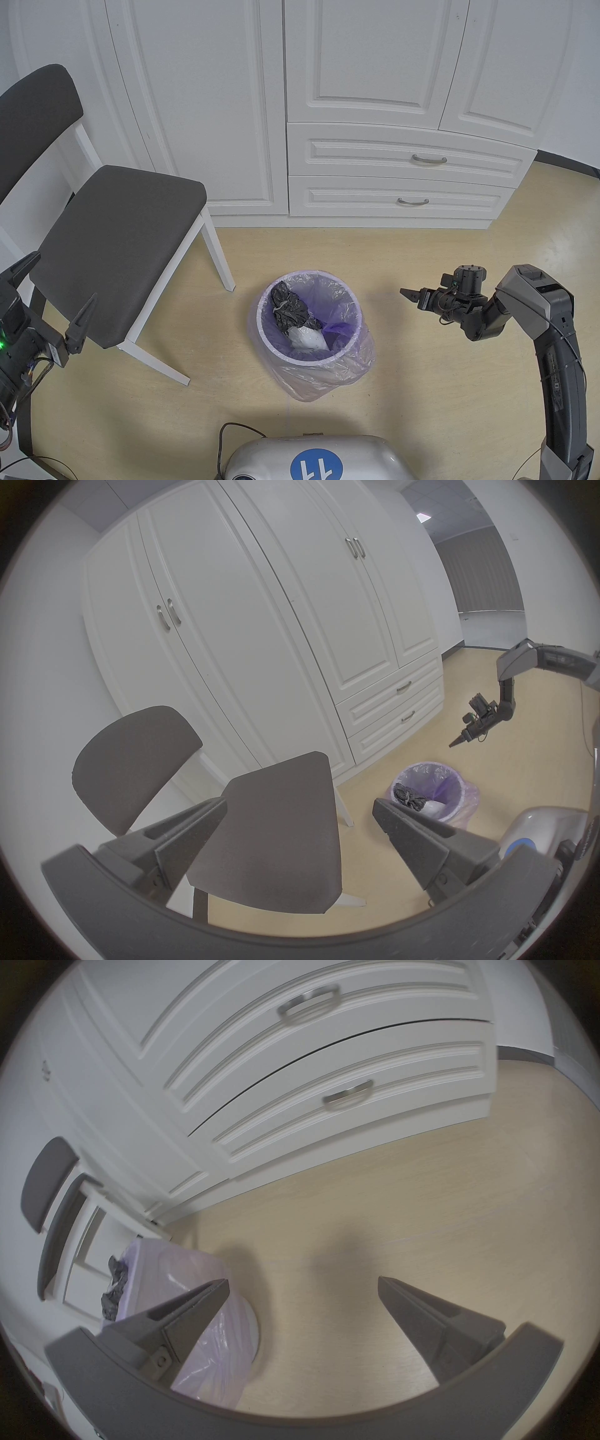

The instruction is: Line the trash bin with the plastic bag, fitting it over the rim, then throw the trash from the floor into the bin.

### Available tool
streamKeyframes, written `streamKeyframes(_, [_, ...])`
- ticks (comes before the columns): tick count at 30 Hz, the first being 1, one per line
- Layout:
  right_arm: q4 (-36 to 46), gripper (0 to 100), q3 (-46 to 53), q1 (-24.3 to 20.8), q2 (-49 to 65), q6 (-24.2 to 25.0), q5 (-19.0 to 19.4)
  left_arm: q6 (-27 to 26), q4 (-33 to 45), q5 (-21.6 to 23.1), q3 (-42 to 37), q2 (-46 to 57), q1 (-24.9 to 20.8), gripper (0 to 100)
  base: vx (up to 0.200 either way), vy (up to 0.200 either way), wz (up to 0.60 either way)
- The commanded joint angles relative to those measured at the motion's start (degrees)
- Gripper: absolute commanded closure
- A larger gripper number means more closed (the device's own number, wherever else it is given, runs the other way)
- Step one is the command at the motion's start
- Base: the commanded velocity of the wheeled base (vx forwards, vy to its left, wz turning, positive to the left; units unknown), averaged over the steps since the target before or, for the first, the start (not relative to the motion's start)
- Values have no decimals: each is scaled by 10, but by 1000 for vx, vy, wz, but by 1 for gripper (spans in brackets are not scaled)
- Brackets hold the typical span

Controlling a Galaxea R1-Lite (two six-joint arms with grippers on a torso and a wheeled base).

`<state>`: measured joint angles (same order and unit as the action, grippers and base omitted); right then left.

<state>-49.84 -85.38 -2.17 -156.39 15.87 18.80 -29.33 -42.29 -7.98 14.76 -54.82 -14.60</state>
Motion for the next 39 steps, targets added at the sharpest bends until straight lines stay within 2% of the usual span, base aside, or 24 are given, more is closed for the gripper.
streamKeyframes(1, [-11, 0, 75, -3, 60, 31, -53, 12, -2, -1, 2, -19, -1, 0, 0, 0, 0])
streamKeyframes(4, [-63, 0, 154, -6, 95, 33, -104, 35, -2, -1, 8, -20, -1, 0, 0, 0, 0])
streamKeyframes(6, [-128, 0, 225, -6, 124, 33, -126, 49, -2, -1, 13, -21, -1, 0, 0, 0, 0])
streamKeyframes(7, [-168, 0, 269, -6, 142, 33, -130, 57, -2, -1, 16, -23, -1, 0, 0, 0, 0])
streamKeyframes(8, [-174, 0, 276, -6, 144, 33, -130, 58, -2, -1, 16, -23, -1, 0, 0, 0, 0])
streamKeyframes(10, [-274, 0, 386, 0, 179, 32, -130, 83, -2, 0, 20, -36, -1, 0, 0, 0, 0])
streamKeyframes(14, [-367, 0, 472, 16, 195, 31, -133, 127, -7, 0, 31, -75, -1, 0, 0, 0, 0])
streamKeyframes(15, [-395, 0, 497, 29, 207, 28, -133, 153, -19, 0, 33, -98, -1, 0, 0, 0, 0])
streamKeyframes(21, [-402, 0, 537, 48, 314, 5, -133, 204, -98, 0, 26, -165, 9, 0, 0, 0, 0])
streamKeyframes(26, [-402, 0, 584, 37, 413, -118, -141, 205, -174, 0, 18, -210, 29, 0, 0, 0, 0])
streamKeyframes(27, [-402, 0, 587, 36, 419, -125, -144, 205, -179, 0, 18, -213, 29, 0, 0, 0, 0])
streamKeyframes(29, [-402, 0, 599, 13, 457, -170, -177, 206, -232, 0, 13, -236, 32, 0, 0, 0, 0])
streamKeyframes(32, [-402, 0, 605, -27, 511, -186, -227, 205, -299, 0, 9, -254, 29, 0, 0, 0, 0])
streamKeyframes(33, [-402, 0, 606, -29, 514, -186, -229, 205, -301, 0, 9, -255, 29, 0, 0, 0, 0])
streamKeyframes(34, [-395, 0, 609, -60, 551, -194, -250, 200, -334, 0, 7, -266, 27, 0, 0, 0, 0])
streamKeyframes(35, [-390, 0, 611, -70, 560, -197, -255, 199, -340, 0, 6, -268, 27, 0, 0, 0, 0])
streamKeyframes(37, [-345, 0, 622, -123, 633, -223, -288, 198, -375, 0, -3, -277, 26, 0, 0, 0, 0])
streamKeyframes(38, [-337, 0, 623, -129, 641, -226, -292, 198, -378, -1, -4, -277, 25, 0, 0, 0, 0])
streamKeyframes(39, [-298, 0, 625, -152, 680, -247, -314, 197, -388, -1, -11, -279, 24, 0, 0, 0, 0])
